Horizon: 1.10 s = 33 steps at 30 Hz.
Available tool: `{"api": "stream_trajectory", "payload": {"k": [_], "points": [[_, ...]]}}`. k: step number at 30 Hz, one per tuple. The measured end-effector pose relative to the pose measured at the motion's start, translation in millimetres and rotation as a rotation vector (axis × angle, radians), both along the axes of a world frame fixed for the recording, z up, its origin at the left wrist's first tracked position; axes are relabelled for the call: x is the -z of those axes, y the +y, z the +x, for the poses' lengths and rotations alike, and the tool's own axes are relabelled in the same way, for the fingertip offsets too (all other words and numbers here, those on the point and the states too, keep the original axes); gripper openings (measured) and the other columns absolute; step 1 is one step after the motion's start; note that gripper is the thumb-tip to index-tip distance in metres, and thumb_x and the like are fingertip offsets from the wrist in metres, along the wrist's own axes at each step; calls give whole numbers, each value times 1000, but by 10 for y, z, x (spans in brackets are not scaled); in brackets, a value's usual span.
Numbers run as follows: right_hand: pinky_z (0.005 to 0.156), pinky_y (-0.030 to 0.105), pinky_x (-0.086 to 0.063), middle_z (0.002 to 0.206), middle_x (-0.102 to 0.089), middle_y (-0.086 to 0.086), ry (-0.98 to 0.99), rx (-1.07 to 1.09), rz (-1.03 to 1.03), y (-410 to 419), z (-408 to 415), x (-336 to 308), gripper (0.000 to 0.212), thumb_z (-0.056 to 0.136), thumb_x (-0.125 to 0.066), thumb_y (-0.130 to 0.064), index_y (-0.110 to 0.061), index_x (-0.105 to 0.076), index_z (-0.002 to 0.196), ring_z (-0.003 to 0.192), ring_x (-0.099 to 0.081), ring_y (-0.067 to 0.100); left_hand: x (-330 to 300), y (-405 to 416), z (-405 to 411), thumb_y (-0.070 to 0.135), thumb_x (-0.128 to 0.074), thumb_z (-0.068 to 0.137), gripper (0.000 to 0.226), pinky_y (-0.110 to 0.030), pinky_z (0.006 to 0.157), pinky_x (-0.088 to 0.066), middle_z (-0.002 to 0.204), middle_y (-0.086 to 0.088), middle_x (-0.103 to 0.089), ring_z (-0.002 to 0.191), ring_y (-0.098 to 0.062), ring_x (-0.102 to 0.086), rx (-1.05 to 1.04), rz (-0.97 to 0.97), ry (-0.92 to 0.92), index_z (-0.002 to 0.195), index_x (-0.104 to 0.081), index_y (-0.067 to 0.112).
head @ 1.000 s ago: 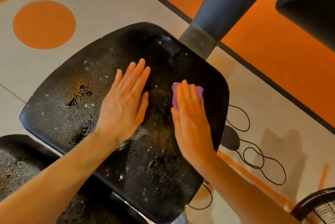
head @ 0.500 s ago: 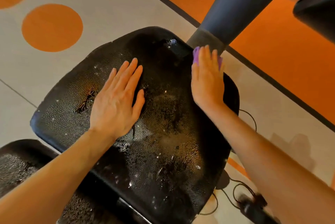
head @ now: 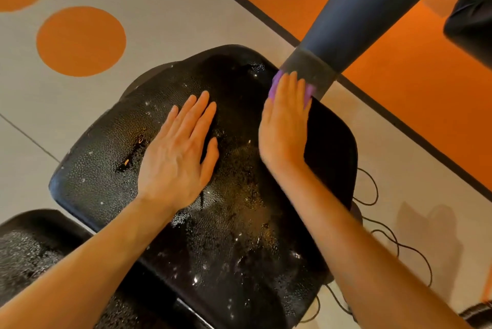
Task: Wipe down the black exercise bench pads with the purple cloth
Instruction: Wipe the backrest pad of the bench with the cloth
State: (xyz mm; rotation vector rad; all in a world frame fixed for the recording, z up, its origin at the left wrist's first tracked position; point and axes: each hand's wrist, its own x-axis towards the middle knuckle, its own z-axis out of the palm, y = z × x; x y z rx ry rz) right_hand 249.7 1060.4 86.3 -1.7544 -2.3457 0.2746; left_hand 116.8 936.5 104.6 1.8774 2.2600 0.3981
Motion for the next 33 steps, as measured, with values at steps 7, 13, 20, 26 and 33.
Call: {"api": "stream_trajectory", "payload": {"k": [7,13,20,26,33], "points": [[121,43,-15,153,-32,15,15,-139,12,169,-74,-61,49,102,-30,-24,-5,-29,147,145,-24,30,7,2,-2,35,-31,104,56,-38,125,-12,164,-4,-18,152,-18,-13,2,-13,5,155,-25,13],[121,46,-13,159,-17,15,-1,-241,-45,-588,-104,-108,56,100,-36,-20,-7,-19,151,148,-9,31,-56,-11,-37,29,-31,102,55,-35,125,-5,163,-6,-20,152,-19,-12,-17,16,-32,154,-26,11],[121,45,-11,156,-26,14,-20,2,-25,459,-528,-80,52,101,-30,-23,-5,-22,149,146,-19,28,-60,-80,-331,31,-27,104,57,-39,125,-7,163,-8,-18,152,-22,-14,-102,-15,71,155,-22,8],[121,46,-11,159,-11,13,31,-391,-97,-558,-357,-134,57,99,-34,-21,-8,-14,151,148,-5,27,-68,-83,-322,30,-29,103,56,-37,125,-9,163,-8,-19,152,-20,-14,-98,-30,81,154,-25,8],[115,42,-29,144,-44,10,15,-208,21,421,-689,-101,50,97,-31,-25,-8,-35,144,135,-39,25,-58,-77,-324,32,-27,103,57,-39,125,-12,164,-6,-18,152,-18,-14,-98,-24,63,155,-23,10]]}}
